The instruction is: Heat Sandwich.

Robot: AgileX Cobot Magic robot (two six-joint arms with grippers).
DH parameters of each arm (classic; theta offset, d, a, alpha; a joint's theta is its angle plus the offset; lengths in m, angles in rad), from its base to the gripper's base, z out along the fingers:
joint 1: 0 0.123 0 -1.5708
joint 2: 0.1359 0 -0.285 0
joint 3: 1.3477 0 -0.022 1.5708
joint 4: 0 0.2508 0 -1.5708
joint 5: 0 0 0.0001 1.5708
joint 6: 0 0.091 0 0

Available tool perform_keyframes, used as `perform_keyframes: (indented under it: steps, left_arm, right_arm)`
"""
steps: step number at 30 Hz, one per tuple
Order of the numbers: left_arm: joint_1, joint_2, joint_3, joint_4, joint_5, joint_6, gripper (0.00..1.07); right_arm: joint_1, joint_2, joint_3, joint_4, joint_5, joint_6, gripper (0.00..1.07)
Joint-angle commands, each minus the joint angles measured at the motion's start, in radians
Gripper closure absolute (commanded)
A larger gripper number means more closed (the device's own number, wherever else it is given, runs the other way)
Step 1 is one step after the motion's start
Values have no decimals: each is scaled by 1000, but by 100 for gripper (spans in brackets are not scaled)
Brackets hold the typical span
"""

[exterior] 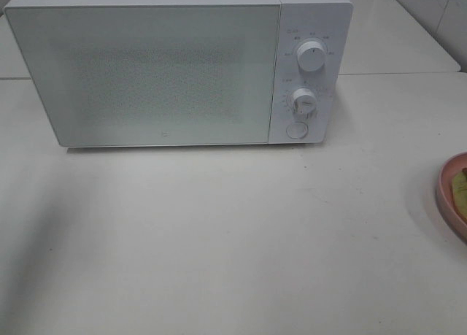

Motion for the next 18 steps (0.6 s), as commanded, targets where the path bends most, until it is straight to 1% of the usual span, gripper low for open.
perform_keyframes:
  steps: [1,2,3,4,6,7,8,10,11,12,13,14,15,16,17,18]
  left_arm:
    - [96,-79,-4,-58,8,52,8]
    - [145,-126,-4,-94,17,54,8]
    - [166,-151,-4,-114,24,58,8]
    - [166,-151,-4,-114,24,58,8]
    - [194,-205,-1,-138,39,74,8]
    - [211,-254,16,-146,42,81,8]
    - [211,-254,16,-146,42,81,8]
    - [218,-305,49,-145,42,81,8]
    - [218,-360,99,-146,44,80,8]
    - [218,-389,127,-153,50,80,8]
    - [218,-389,127,-153,50,80,8]
    - [218,-412,151,-156,53,80,8]
    - [218,-441,180,-157,55,80,8]
    - [218,-493,231,-154,52,81,8]
    - [218,-493,231,-154,52,81,8]
    - [218,-523,257,-153,52,84,8]
  right_arm:
    - [-7,-28,1,0,-8,-3,32]
    - [-7,-28,1,0,-8,-3,32]
    - [-7,-28,1,0,-8,-3,32]
    - [-7,-28,1,0,-8,-3,32]
    - [-7,-28,1,0,-8,-3,32]
    - [-7,-28,1,0,-8,-3,32]
    - [-7,-28,1,0,-8,-3,32]
    - [-7,-28,1,0,-8,-3,32]
    - [-7,-28,1,0,-8,-3,32]
    - [-7,-28,1,0,-8,-3,32]
    - [-7,-28,1,0,-8,-3,32]
    - [-7,-28,1,0,-8,-3,32]
    - [-7,-28,1,0,-8,-3,32]
    - [-7,-28,1,0,-8,-3,32]
    - [-7,-28,1,0,-8,-3,32]
    - [-7,-28,1,0,-8,-3,32]
